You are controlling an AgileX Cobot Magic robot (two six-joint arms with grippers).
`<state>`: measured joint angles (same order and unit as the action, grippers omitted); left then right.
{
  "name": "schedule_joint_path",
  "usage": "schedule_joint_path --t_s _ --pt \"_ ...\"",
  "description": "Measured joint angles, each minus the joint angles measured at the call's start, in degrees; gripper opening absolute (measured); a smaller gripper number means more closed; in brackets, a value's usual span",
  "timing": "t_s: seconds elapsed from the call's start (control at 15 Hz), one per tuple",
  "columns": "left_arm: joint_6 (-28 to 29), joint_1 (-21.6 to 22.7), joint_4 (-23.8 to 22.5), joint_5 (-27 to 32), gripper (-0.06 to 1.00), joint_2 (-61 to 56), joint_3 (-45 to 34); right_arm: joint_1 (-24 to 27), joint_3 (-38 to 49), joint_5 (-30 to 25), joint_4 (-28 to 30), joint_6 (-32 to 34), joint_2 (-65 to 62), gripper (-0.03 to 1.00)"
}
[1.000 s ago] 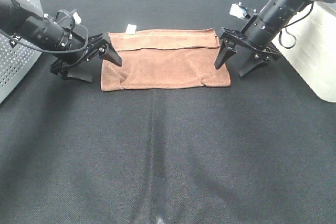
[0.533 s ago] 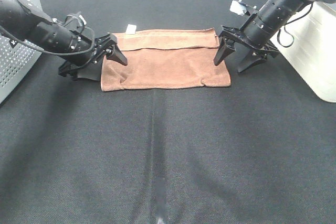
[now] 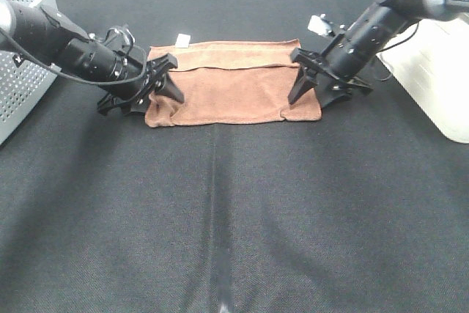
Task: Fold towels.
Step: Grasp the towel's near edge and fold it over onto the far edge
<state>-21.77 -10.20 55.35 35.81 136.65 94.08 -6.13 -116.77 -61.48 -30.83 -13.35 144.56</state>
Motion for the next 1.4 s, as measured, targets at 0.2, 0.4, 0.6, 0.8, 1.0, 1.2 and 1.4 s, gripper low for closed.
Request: schedule_joint_path --t_s 0.2,0.4,0.6,0.8,1.0,1.2,1.4 --pt "0.06 -0.11 -0.74 1.2 0.16 0.63 -0.06 -0.11 0.0 1.89 -0.46 2.18 0.29 0.24" --pt "1.32 -0.17 -6.93 1.6 0.02 -0.34 -0.11 -0.06 0.0 1.26 2.52 4.53 0.29 0.0" --pt "2.98 1.95 -12.43 6.07 0.02 -2.46 -0.17 -0.06 0.17 -1.89 5.79 6.65 -0.52 0.0" --pt "3.27 3.61 -17.59 12.78 0.02 -4.47 -0.17 -0.23 6.99 -2.52 5.44 6.76 -4.93 0.0" --pt "3.38 2.35 -19.82 18.85 0.02 -6.3 -2.01 -0.46 22.06 2.35 4.18 5.44 -12.15 0.0" --pt "3.84 1.83 -20.63 18.11 0.02 -8.48 -9.05 -0.46 29.56 4.35 2.35 3.55 -16.04 0.0" --pt "4.93 1.78 -20.68 14.09 0.02 -12.2 -11.23 -0.52 29.91 4.87 2.12 2.58 -16.16 0.0"
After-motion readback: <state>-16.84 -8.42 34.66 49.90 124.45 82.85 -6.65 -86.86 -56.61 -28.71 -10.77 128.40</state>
